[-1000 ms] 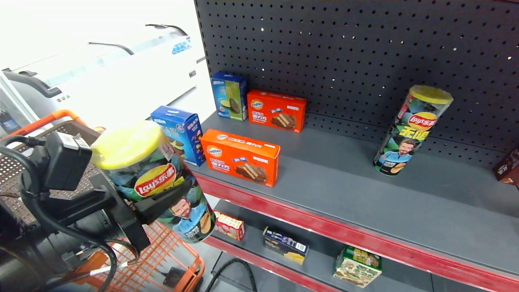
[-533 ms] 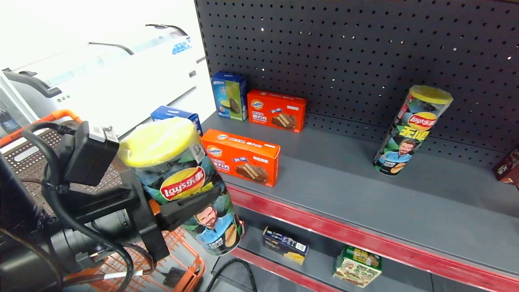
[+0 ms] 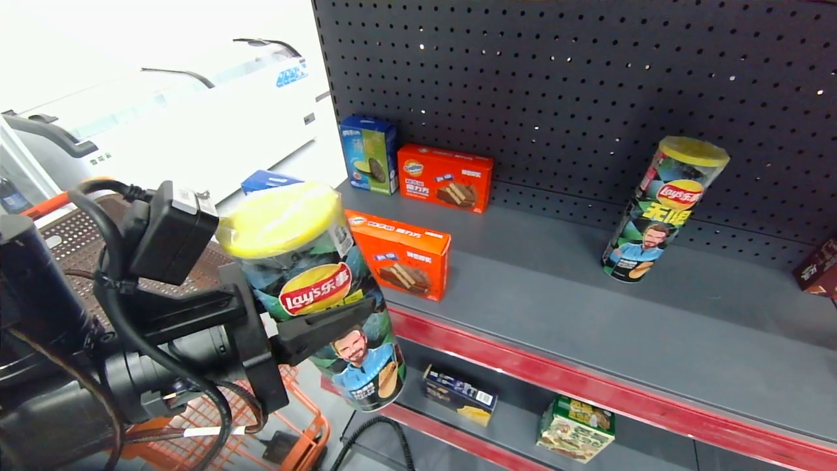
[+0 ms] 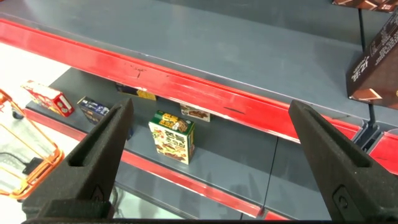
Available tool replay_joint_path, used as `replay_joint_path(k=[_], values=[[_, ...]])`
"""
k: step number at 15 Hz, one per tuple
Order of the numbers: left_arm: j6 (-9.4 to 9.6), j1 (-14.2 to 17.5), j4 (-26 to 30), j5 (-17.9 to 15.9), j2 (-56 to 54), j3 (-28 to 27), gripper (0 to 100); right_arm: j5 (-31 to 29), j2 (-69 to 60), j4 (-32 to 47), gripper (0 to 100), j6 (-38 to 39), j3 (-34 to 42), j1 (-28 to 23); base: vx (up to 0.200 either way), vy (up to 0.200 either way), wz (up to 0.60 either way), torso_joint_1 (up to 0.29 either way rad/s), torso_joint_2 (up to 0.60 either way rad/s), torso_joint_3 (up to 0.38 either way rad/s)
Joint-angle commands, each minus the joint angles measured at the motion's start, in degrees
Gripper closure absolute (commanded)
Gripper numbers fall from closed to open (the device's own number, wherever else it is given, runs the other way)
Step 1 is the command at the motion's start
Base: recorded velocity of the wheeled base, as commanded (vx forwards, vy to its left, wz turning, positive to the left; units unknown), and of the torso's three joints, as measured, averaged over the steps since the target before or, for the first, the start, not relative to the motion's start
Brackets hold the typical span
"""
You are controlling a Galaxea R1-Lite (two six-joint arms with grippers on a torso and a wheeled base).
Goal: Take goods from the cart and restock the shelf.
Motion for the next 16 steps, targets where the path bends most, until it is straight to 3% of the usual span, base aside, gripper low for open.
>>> replay_joint_path(k=[1,8,16], values=[[0.11,-0.1,-0.2,-0.1,1.8,-0.3,100,0.0,0.0,0.0,0,0.0,0.0,0.0,0.0,0.0,-0.6,0.002,0.0,0.002],[0.11,0.1,-0.3,-0.1,2.2,-0.6,100,-0.1,0.0,0.0,0,0.0,0.0,0.0,0.0,0.0,-0.6,0.004,0.0,0.004],[0.11,0.5,-0.4,-0.1,2.2,-0.9,100,-0.1,0.0,0.0,0,0.1,0.0,0.0,0.0,0.0,0.0,0.0,0.0,0.0]])
